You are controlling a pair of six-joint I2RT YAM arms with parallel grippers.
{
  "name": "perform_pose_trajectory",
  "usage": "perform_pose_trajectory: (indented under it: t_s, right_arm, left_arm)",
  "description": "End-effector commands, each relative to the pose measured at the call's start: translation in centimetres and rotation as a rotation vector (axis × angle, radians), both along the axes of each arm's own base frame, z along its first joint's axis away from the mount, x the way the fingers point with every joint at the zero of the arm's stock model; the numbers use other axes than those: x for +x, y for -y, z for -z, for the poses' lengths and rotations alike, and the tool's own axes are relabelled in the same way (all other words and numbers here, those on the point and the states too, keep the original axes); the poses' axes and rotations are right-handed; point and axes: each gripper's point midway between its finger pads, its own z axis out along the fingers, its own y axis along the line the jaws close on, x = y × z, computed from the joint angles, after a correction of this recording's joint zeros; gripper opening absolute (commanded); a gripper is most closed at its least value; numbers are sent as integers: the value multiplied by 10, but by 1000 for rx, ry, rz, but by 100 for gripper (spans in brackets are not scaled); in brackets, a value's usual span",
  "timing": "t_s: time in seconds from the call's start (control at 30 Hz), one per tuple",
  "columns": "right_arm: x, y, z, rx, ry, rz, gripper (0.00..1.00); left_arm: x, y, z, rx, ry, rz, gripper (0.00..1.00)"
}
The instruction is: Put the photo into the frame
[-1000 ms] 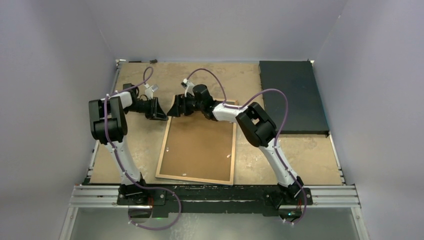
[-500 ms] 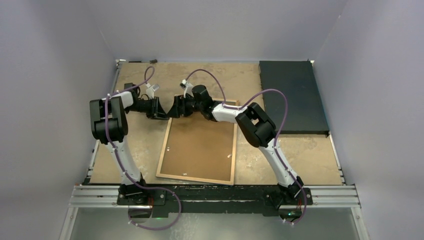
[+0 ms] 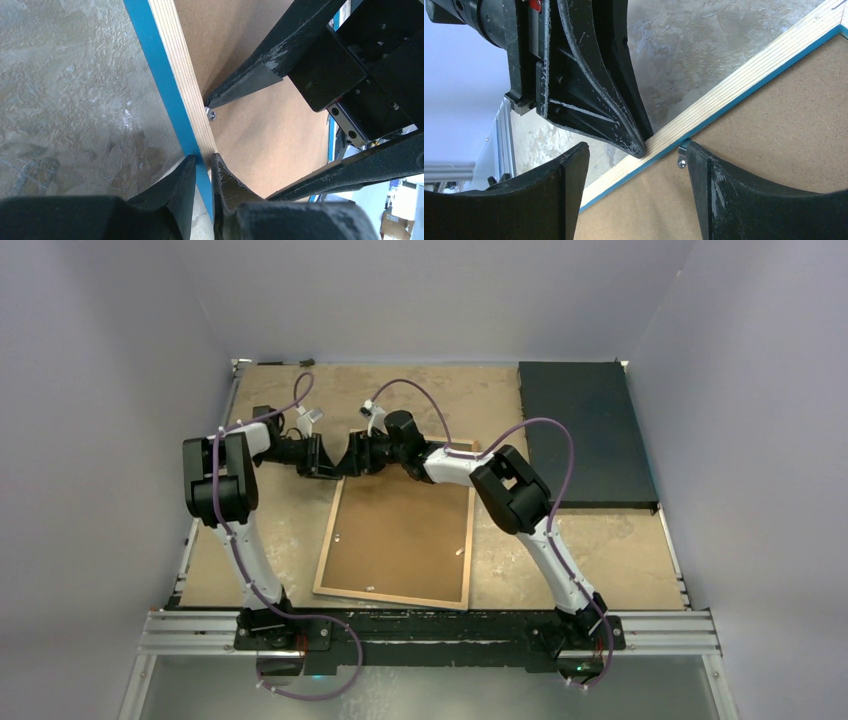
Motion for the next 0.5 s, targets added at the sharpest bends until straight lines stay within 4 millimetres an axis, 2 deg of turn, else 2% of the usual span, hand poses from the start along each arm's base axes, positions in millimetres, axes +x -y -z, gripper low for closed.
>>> perform_pose_trajectory:
  t_s: [0.0,0.23,0.47]
  right_arm:
    - [-22,-13,-3,19,-15,-82,73]
    - [-36,-18,2,21,-34,-118,73]
    - [-42,-22,2,28,-45,-149,73]
  left_arm:
    - [4,4,5,-3,34,24,14]
    - [1,2,14,19,21,24,2]
    - [-4,3,24,29,4,30,0]
